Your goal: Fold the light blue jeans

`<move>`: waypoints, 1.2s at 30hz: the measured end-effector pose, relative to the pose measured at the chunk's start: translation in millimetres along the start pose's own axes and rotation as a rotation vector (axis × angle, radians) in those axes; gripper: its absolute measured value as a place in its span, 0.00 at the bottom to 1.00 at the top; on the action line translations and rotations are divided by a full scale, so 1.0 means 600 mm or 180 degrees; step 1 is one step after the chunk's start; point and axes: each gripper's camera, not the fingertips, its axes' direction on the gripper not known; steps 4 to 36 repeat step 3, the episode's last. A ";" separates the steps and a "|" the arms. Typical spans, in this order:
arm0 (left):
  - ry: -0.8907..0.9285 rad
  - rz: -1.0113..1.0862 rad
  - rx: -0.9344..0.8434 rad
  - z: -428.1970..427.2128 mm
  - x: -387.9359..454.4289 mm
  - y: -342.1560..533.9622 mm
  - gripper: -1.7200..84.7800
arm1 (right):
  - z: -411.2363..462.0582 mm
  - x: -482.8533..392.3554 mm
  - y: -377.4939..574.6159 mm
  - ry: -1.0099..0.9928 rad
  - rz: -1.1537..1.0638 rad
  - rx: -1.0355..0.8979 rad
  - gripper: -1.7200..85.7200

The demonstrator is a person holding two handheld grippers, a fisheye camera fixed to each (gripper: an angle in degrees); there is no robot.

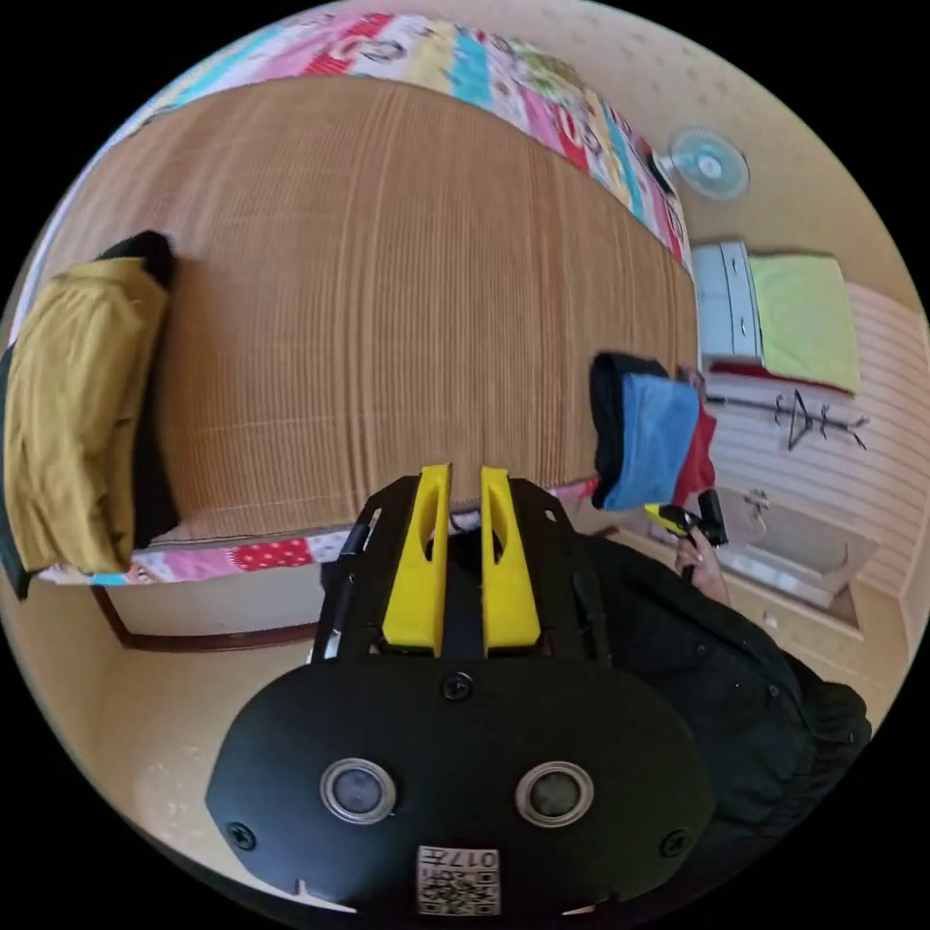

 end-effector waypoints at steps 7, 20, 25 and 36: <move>-0.0179 -0.0348 0.0601 -0.077 -0.065 0.025 0.09 | 0.077 -0.128 -0.049 0.0111 -0.0441 -0.0270 0.02; -0.0179 -0.0348 0.0601 -0.077 -0.065 0.025 0.09 | 0.077 -0.128 -0.049 0.0111 -0.0441 -0.0270 0.02; -0.0179 -0.0348 0.0601 -0.077 -0.065 0.025 0.09 | 0.077 -0.128 -0.049 0.0111 -0.0441 -0.0270 0.02; -0.0179 -0.0348 0.0601 -0.077 -0.065 0.025 0.09 | 0.077 -0.128 -0.049 0.0111 -0.0441 -0.0270 0.02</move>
